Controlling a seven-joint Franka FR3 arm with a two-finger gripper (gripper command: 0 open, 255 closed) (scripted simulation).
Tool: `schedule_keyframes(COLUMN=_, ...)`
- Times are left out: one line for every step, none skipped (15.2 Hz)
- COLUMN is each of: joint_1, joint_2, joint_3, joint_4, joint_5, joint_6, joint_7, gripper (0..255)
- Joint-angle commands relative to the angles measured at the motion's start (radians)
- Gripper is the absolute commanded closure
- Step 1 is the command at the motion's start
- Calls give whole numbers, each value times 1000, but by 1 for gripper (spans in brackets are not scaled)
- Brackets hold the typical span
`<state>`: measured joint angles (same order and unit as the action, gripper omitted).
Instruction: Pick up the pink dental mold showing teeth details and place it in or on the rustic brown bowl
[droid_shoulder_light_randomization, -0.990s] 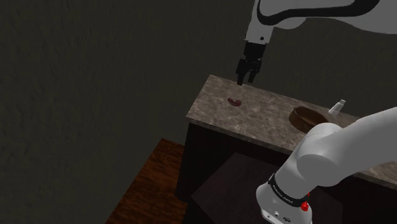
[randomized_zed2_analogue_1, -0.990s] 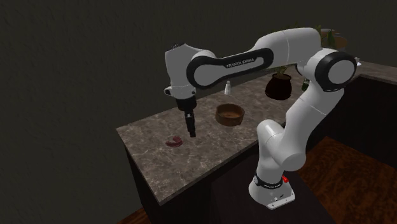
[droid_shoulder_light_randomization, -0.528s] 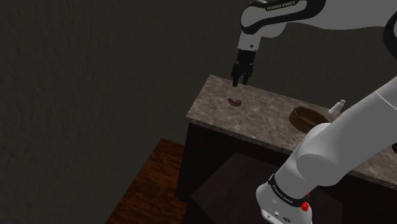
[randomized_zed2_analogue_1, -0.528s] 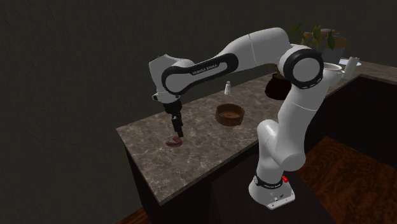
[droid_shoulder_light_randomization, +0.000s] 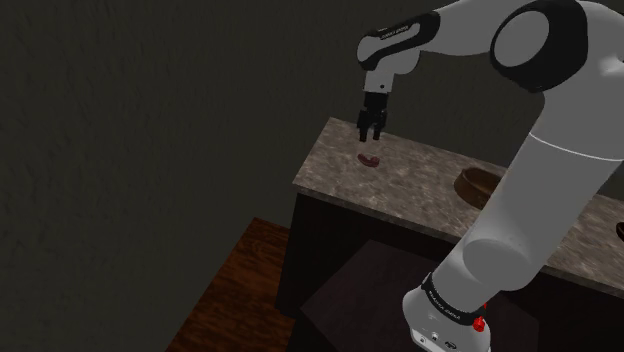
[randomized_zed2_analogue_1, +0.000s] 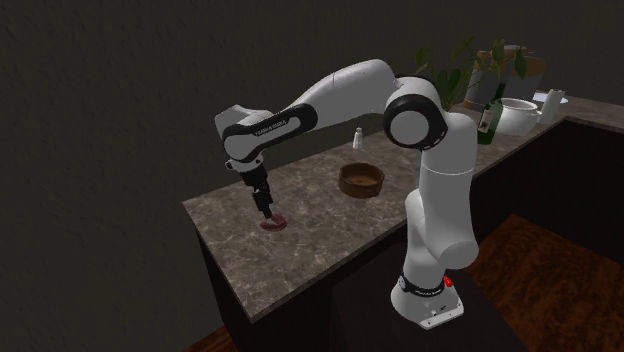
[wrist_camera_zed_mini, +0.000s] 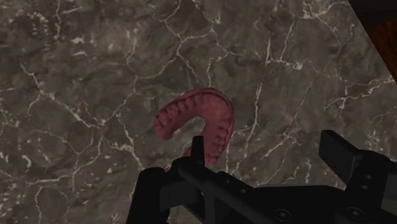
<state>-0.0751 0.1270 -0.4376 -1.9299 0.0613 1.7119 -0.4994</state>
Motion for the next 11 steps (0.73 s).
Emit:
schedule_keyframes(joint_1=-22, joint_2=102, joint_3=-6, joint_4=77, joint_5=34, joint_6=-8, joint_7=-47, gripper=0)
schedule_keyframes(joint_1=-36, joint_2=149, joint_3=-7, joint_4=115, joint_5=49, joint_6=-15, joint_7=-67, gripper=0)
schedule_keyframes(joint_1=-46, joint_2=181, joint_3=-6, joint_4=141, joint_5=58, joint_6=-20, joint_7=-81, gripper=0)
schedule_keyframes(joint_1=-46, joint_2=180, joint_3=-5, joint_4=126, joint_5=58, joint_6=-6, joint_7=-80, gripper=0)
schedule_keyframes(joint_1=-45, joint_2=179, joint_3=-4, joint_4=112, joint_5=58, joint_6=7, joint_7=-80, gripper=0)
schedule_keyframes(joint_1=-44, joint_2=178, joint_3=-3, joint_4=97, joint_5=59, joint_6=21, joint_7=-81, gripper=0)
schedule_keyframes(joint_1=-43, joint_2=177, joint_3=-3, joint_4=83, joint_5=59, joint_6=35, joint_7=-81, gripper=0)
schedule_keyframes(joint_1=-42, joint_2=177, joint_3=-2, joint_4=69, joint_5=60, joint_6=48, joint_7=-81, gripper=0)
schedule_keyframes(joint_1=-41, joint_2=177, joint_3=-2, joint_4=56, joint_5=60, joint_6=61, joint_7=-82, gripper=0)
schedule_keyframes(joint_1=-41, joint_2=177, joint_3=-1, joint_4=42, joint_5=61, joint_6=75, joint_7=-82, gripper=0)
schedule_keyframes(joint_1=-40, joint_2=177, joint_3=-1, joint_4=35, joint_5=61, joint_6=82, joint_7=-83, gripper=0)
